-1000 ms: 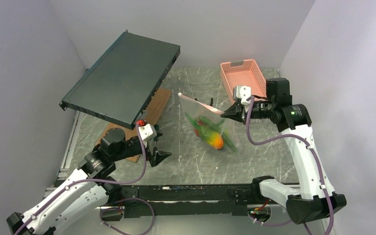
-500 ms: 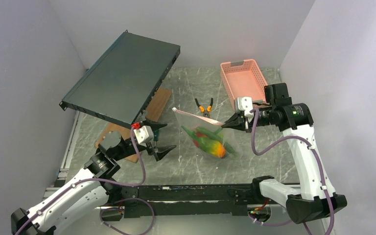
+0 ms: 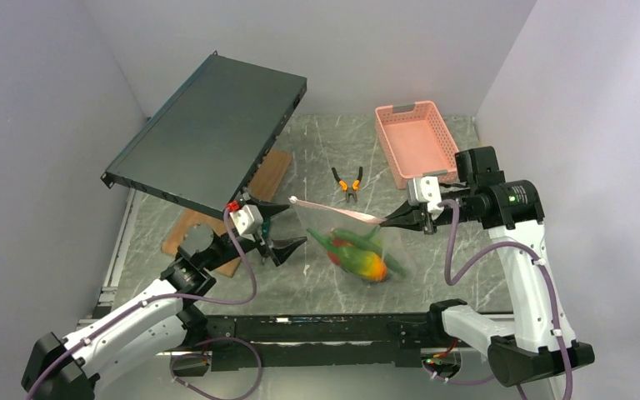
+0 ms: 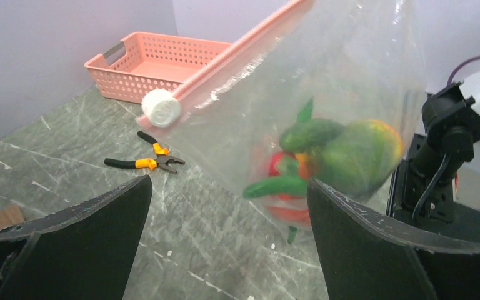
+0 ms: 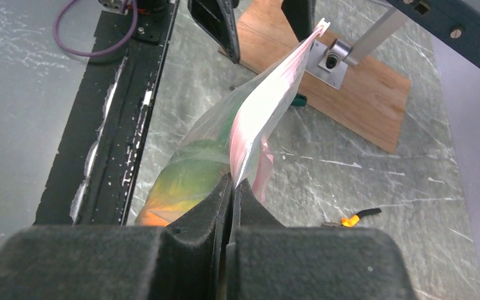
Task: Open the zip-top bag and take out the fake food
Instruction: Adjust the zipper food storage bag at the center of the board.
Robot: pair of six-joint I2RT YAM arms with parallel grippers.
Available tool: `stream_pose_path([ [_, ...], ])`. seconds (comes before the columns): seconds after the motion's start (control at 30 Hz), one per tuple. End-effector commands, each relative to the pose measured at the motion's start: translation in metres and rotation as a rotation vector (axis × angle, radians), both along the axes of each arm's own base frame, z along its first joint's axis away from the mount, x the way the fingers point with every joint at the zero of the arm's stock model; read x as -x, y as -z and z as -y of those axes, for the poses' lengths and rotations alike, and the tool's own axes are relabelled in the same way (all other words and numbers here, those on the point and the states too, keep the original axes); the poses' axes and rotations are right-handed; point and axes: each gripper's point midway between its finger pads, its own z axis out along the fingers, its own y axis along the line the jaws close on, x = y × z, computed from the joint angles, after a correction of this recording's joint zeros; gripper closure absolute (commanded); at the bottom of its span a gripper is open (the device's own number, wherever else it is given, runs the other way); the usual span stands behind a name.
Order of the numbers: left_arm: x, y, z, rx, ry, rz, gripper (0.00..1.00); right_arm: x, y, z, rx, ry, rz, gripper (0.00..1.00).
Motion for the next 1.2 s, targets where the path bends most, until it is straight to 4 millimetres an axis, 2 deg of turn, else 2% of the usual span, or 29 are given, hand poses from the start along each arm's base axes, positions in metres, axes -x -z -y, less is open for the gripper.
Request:
stream_pose_path([
  [0.0,-0.006,-0.021,0.001,0.136,-0.02,-0.007,0.0,0.017,-0.027,-0.005,-0.086,-0.061,0.084,1.0],
  [0.07,-0.007,-0.02,0.002,0.176,-0.022,-0.028,0.0,0.018,-0.025,-0.006,-0.093,-0.062,0.077,1.0],
  [0.2,0.004,-0.028,0.011,0.247,0.072,-0.009,0.01,0.015,-0.021,-0.006,-0.102,-0.051,0.059,1.0],
  [0.3,0.015,-0.037,0.021,0.257,0.162,0.006,0.13,0.011,-0.02,-0.004,-0.107,-0.029,0.051,1.0],
  [0.53,0.018,-0.043,0.03,0.244,0.219,0.011,0.45,-0.001,-0.009,0.002,-0.139,0.031,0.007,1.0],
  [0.6,0.017,-0.043,0.033,0.238,0.23,0.004,0.46,-0.003,-0.008,0.004,-0.145,0.043,0.003,1.0],
  [0.77,0.003,-0.039,0.037,0.222,0.185,-0.023,0.33,0.001,-0.013,0.004,-0.16,0.04,0.009,1.0],
  [0.93,-0.016,-0.031,0.034,0.218,0.087,-0.046,0.33,0.002,-0.015,0.005,-0.167,0.043,0.011,1.0],
  [1.03,-0.031,-0.03,0.031,0.229,0.016,-0.066,0.33,0.001,-0.016,0.006,-0.17,0.049,0.01,1.0],
  [1.17,-0.031,-0.037,0.035,0.252,0.038,-0.052,0.46,0.0,-0.016,0.007,-0.171,0.057,0.009,1.0],
])
